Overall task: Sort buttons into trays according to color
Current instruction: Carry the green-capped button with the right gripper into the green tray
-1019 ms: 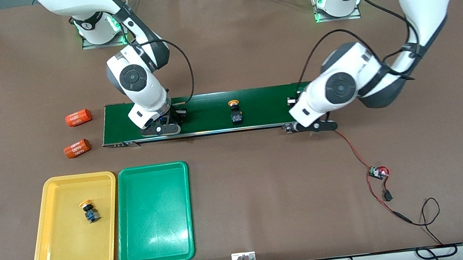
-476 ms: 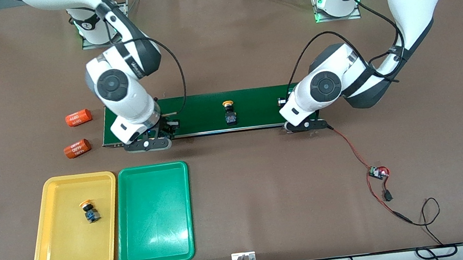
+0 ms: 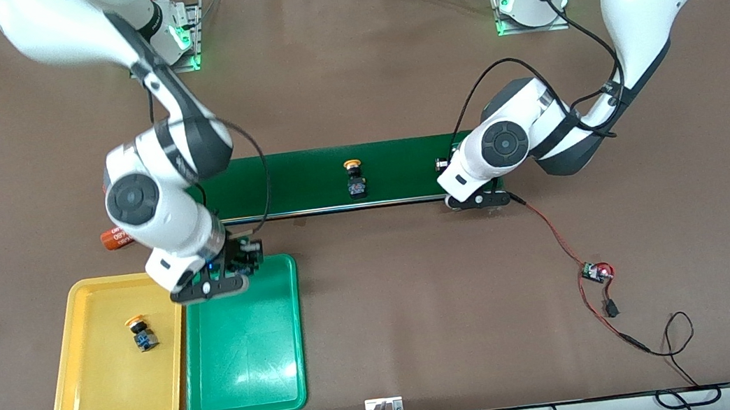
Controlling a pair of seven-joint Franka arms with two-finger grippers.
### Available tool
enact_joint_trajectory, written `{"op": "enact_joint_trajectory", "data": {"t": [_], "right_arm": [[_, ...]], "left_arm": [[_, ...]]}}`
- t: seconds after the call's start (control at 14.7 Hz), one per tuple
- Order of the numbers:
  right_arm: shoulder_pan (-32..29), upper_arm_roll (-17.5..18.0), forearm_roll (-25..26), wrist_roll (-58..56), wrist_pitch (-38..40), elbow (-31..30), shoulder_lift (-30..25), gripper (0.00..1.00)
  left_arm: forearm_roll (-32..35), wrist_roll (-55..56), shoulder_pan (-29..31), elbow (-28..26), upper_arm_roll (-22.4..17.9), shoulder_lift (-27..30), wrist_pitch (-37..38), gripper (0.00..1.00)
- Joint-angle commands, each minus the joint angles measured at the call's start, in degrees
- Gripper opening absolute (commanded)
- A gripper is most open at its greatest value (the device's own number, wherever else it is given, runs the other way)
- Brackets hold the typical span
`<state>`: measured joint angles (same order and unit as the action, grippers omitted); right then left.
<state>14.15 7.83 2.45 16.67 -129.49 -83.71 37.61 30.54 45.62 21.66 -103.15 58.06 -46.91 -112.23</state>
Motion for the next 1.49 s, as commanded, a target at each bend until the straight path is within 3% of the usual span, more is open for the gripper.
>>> {"op": "enact_joint_trajectory", "data": {"t": [0.0, 0.27, 0.34, 0.48, 0.68, 0.95, 1.15, 1.43], "right_arm": [[-1.93, 0.52, -0.07, -4.70, -7.15, 4.17, 6.32, 0.07], [-4.13, 0.52, -0.07, -8.22, -15.25, 4.17, 10.72, 0.07], [-4.31, 0.52, -0.07, -8.58, -16.49, 4.08, 11.17, 0.11], [-4.13, 0.61, -0.16, -8.32, -16.94, 3.99, 11.17, 0.43], [-4.22, 0.61, -0.25, -7.53, -17.12, 3.73, 11.17, 1.00], [-4.31, 0.61, -0.16, -8.23, -16.94, 1.71, 10.21, 1.00], [-4.31, 0.61, -0.25, -7.88, -15.19, -1.88, 6.45, 1.00], [-5.19, 0.61, -0.34, -7.36, -4.24, -7.25, -1.82, 1.00]], "left_arm": [[0.31, -0.09, -0.92, 1.19, -0.67, 1.12, -0.01, 1.00], [0.31, -1.06, -0.39, 5.13, -0.22, 1.82, 0.43, 1.00], [0.31, -1.32, -0.48, 6.54, -0.40, 1.65, 0.43, 1.00], [0.57, -4.21, -0.74, 9.53, -1.80, 1.56, 0.52, 1.00], [1.63, -8.43, 0.05, 12.87, -4.17, 1.56, 0.52, 1.00], [1.62, -8.97, 1.54, 16.13, -6.46, 1.73, 0.87, 1.00], [1.45, -9.06, 2.60, 17.89, -9.18, 3.66, 0.87, 1.00], [0.93, -11.33, 3.56, 17.98, -9.36, 5.41, 2.98, 1.00]]}}
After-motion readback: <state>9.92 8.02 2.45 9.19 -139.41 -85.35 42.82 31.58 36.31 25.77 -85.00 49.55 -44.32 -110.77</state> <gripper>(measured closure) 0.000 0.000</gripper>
